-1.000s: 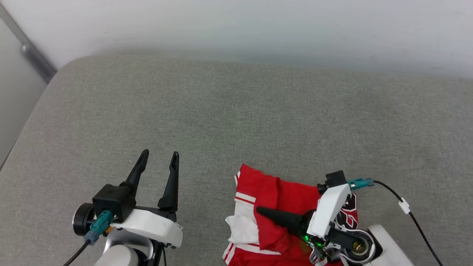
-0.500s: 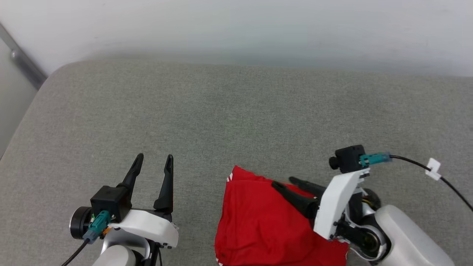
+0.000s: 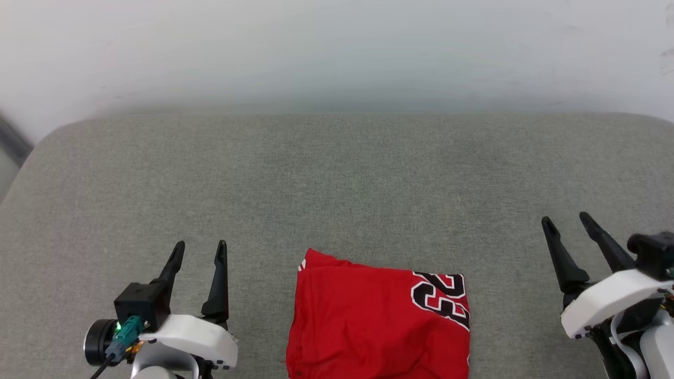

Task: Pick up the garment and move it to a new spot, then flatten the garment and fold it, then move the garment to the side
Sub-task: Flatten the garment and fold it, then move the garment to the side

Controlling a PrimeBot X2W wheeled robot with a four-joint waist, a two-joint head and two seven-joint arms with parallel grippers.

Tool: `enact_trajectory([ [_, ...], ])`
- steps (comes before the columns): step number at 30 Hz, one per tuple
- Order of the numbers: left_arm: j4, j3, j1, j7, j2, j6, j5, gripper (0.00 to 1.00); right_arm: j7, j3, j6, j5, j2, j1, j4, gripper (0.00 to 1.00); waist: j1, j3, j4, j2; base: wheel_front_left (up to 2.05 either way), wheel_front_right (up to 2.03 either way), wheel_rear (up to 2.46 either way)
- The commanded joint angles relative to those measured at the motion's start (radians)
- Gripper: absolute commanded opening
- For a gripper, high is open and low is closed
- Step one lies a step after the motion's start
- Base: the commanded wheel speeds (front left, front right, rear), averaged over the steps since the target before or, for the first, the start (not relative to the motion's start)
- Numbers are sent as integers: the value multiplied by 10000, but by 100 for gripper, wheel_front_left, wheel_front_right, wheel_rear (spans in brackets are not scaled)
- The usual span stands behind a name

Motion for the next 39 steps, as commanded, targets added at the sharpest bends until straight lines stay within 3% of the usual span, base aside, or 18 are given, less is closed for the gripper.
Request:
enact_trajectory([
  [1, 60, 92, 202, -34, 48, 100, -13, 100, -427, -478, -1, -430, 294, 477, -415, 100, 0, -213, -123, 0, 0, 0, 0],
  [6, 100, 298, 725, -59, 122, 225, -79, 100, -887, -1086, -2, -934, 746, 1476, -1433, 100, 0, -668, -297, 0, 0, 0, 0],
  [21, -48, 303, 969, -69, 287, 357, 166, 100, -164, -1896, -2, -1609, 1703, 3100, -3198, 100, 0, -831, -427, 0, 0, 0, 0],
  [32, -103, 397, 906, -76, 195, 416, 140, 100, 605, -2446, -2, -1225, 1731, 3176, -3255, 100, 0, -674, -350, 0, 0, 0, 0],
  [39, -266, 523, 741, -84, -19, 379, 230, 100, 2387, -4488, -2, 370, 1054, 2871, -1972, 100, 0, -348, -97, 0, 0, 0, 0],
])
